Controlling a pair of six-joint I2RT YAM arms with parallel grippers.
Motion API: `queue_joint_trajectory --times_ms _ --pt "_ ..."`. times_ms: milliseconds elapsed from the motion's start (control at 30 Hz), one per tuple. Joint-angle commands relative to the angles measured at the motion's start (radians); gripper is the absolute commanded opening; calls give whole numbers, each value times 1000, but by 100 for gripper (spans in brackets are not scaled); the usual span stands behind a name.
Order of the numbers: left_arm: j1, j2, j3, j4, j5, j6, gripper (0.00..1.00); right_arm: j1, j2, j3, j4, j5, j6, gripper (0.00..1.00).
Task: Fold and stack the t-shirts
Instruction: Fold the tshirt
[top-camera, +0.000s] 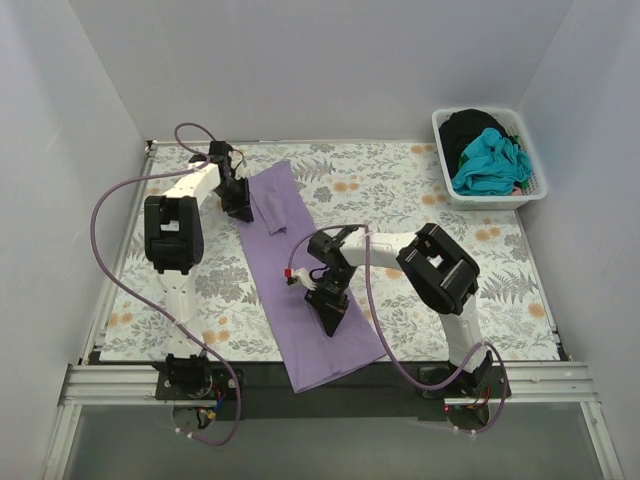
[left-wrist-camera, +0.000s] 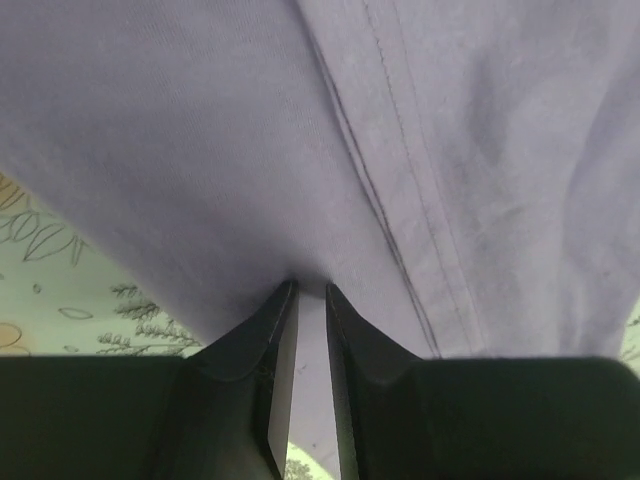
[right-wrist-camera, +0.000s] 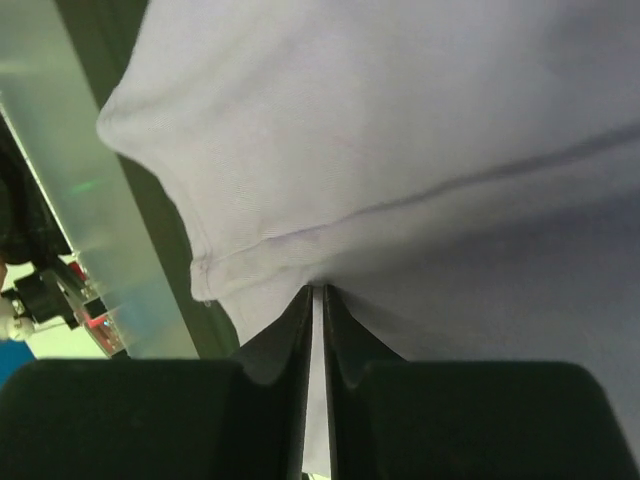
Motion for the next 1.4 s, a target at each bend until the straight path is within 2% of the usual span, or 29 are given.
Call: queue_joint_trajectory --times_ms 0,100,133,233,267,367,500,633,733,800,967,1033,1167,1367 --pt "-52 84 82 -23 2 29 16 -4 6 65 25 -102 -6 15" --pt "-89 182 171 -14 24 32 17 -38 -38 104 28 -147 2 21" --pt "-96 212 255 -12 54 30 16 -69 -61 127 28 -159 3 24" --pt "-133 318 388 -18 106 46 16 -141 -89 171 31 -179 24 24" --pt "-147 337 454 -9 99 78 16 -158 -90 187 33 -178 40 24" --pt "-196 364 530 36 52 118 18 -216 -86 239 36 -156 58 25" --pt "-204 311 538 110 29 90 20 -271 -67 316 45 -138 89 25" --pt "-176 153 490 213 -1 57 27 -337 -46 394 77 -155 149 26" --pt "-139 82 496 213 27 52 30 -372 -29 464 87 -146 173 26" --pt "-133 0 458 206 47 82 30 -398 -21 492 96 -118 190 27" --pt "-135 -230 69 218 153 156 29 -428 29 590 126 31 247 26" --pt "-135 -270 -83 235 160 149 28 -428 37 590 165 90 270 23" --pt "-139 -341 -275 259 258 125 27 -425 54 574 194 147 304 21" --pt "-149 -321 -370 262 335 103 25 -391 40 413 286 207 324 20"
